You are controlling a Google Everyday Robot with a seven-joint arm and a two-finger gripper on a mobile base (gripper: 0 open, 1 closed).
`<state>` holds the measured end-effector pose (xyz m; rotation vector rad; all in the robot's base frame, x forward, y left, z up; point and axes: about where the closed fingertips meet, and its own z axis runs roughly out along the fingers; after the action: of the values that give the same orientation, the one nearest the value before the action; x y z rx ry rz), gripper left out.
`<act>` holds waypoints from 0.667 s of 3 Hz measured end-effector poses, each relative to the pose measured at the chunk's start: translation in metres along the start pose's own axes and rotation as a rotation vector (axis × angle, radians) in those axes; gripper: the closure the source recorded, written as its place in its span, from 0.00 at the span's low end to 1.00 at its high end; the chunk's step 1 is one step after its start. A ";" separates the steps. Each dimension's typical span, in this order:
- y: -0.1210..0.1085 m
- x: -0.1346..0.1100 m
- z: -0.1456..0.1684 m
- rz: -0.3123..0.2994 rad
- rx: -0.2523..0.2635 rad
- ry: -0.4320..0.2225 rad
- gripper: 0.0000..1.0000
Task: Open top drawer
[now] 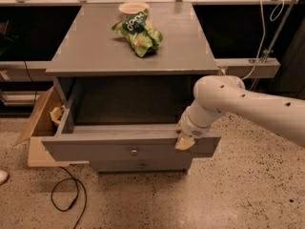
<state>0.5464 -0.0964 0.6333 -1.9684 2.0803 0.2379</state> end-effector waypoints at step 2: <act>0.000 0.000 0.000 0.000 0.000 0.000 0.61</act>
Offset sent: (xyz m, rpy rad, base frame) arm 0.0000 0.0000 0.0000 0.0000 0.0000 0.0000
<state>0.5464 -0.0964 0.6333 -1.9685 2.0803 0.2380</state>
